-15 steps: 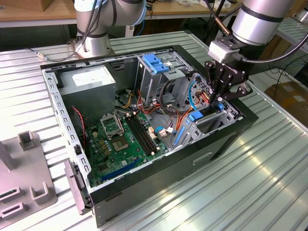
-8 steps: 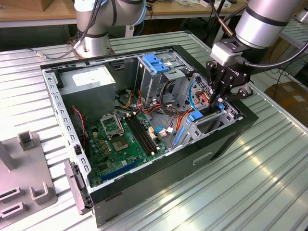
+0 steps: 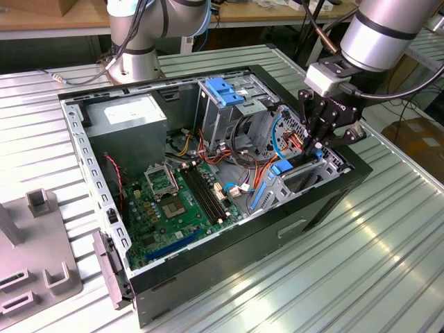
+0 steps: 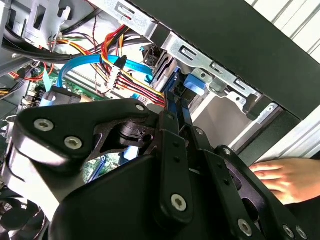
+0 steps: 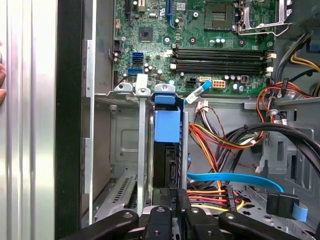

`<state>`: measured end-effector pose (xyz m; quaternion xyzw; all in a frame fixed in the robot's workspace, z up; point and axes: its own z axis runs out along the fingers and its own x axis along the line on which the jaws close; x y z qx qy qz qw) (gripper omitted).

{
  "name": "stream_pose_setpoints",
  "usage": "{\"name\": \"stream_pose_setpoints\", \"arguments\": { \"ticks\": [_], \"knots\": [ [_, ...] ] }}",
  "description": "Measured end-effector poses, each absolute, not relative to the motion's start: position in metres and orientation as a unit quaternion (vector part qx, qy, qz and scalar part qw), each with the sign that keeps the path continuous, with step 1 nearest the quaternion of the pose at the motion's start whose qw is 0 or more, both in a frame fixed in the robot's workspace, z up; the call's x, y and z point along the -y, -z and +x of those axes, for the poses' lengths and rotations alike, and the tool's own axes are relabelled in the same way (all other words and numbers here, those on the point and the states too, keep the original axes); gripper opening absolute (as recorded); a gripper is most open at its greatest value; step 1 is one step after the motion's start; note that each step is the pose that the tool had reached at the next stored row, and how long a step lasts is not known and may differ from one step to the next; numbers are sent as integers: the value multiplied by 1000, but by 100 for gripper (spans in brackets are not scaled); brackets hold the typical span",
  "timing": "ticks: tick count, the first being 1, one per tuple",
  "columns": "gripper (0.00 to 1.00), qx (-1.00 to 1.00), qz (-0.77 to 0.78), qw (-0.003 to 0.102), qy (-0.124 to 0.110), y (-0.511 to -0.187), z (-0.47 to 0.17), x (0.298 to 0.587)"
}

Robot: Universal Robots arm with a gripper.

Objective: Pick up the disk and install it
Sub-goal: 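Insert the first disk wire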

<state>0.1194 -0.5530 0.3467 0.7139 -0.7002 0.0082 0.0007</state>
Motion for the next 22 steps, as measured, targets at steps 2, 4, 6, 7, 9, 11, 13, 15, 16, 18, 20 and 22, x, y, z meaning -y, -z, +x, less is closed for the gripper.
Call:
{"name": "stream_pose_setpoints", "arguments": {
  "ticks": [2,4,6,7,9,11,13,15,16,18,20,22],
  "knots": [
    [17,700,714,1,-8,-347,119,553],
    [17,700,714,1,-8,-347,118,553],
    [17,700,715,1,-8,-347,118,553],
    [17,699,715,1,-8,-346,118,554],
    [17,699,715,1,-8,-346,118,555],
    [17,699,715,1,-8,-346,118,555],
    [17,699,715,1,-8,-346,118,556],
    [17,699,715,1,-8,-346,118,556],
    [17,699,715,1,-8,-346,118,556],
    [17,699,715,1,-8,-346,118,556],
    [17,699,715,1,-8,-346,118,556],
    [17,699,715,1,-8,-346,118,556]
  ]
}}
